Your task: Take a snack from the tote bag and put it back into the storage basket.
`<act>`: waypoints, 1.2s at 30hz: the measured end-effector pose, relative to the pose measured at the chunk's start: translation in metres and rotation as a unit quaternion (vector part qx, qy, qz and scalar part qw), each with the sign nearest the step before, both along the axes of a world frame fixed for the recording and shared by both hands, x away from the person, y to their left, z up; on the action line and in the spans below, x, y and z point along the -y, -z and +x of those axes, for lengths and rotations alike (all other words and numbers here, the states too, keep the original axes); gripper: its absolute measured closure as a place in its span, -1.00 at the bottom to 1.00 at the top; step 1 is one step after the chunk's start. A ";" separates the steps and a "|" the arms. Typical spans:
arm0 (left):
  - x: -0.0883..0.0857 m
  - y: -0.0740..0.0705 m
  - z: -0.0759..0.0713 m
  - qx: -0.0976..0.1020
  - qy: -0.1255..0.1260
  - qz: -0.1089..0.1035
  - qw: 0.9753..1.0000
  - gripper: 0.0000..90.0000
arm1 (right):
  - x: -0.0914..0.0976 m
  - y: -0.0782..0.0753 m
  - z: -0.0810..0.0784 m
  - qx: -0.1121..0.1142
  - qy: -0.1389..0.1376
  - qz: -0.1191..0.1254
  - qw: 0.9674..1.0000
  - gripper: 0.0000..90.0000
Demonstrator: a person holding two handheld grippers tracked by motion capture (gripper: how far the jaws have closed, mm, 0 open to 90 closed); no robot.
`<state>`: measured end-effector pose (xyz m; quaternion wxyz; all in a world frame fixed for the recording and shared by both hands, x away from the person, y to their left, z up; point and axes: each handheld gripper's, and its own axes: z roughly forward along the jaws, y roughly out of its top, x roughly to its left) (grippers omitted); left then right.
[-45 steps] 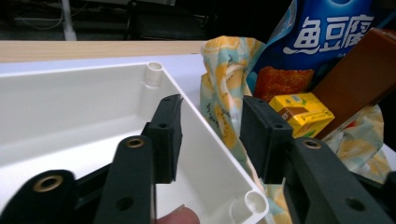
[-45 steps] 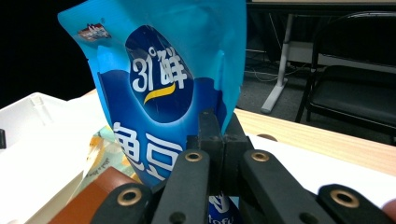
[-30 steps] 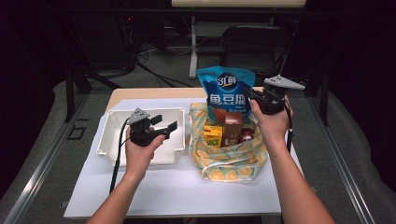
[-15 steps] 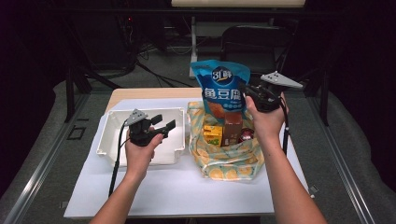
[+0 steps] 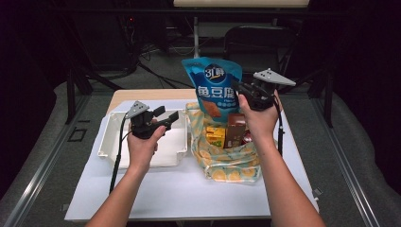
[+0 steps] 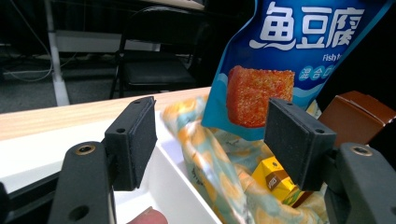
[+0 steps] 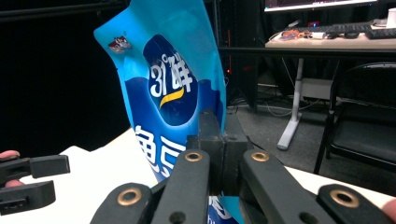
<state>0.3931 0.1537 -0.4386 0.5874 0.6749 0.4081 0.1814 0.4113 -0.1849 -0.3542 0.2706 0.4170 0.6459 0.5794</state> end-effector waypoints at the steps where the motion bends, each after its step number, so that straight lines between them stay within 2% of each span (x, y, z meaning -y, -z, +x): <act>1: 0.000 -0.001 0.000 0.002 0.000 -0.001 1.000 -0.23 | 0.000 -0.001 0.000 0.001 0.000 0.002 1.000 1.00; 3: 0.000 -0.003 0.000 0.004 -0.002 -0.004 1.000 -0.23 | -0.002 -0.001 -0.001 0.000 -0.002 0.011 1.000 1.00; 8: -0.002 -0.007 0.001 0.009 -0.001 -0.003 1.000 -0.23 | -0.010 0.002 -0.001 -0.003 -0.011 0.001 1.000 1.00; 12: -0.004 -0.008 0.004 0.015 -0.002 -0.004 1.000 -0.23 | -0.015 0.005 -0.002 0.000 -0.019 0.005 1.000 1.00; 15: -0.006 -0.011 0.007 0.016 -0.004 -0.017 1.000 -0.23 | -0.018 0.006 -0.003 -0.001 -0.022 0.007 1.000 1.00; 23: 0.005 -0.025 0.008 0.041 0.011 -0.021 0.999 -0.27 | -0.023 0.003 -0.009 0.008 -0.039 0.016 0.999 1.00; 27: 0.012 -0.030 0.013 0.047 0.016 -0.013 0.999 -0.35 | -0.025 0.002 -0.011 0.006 -0.047 0.018 0.999 1.00; 30: 0.017 -0.034 0.018 0.048 0.020 -0.017 0.999 -0.37 | -0.027 0.003 -0.012 0.006 -0.050 0.020 0.999 1.00; 34: 0.026 -0.040 0.022 0.053 0.025 -0.004 0.998 -0.38 | -0.031 0.004 -0.014 0.004 -0.056 0.017 0.998 1.00; 36: 0.028 -0.042 0.022 0.053 0.020 0.000 0.998 -0.39 | -0.033 0.004 -0.014 0.004 -0.057 0.023 0.998 1.00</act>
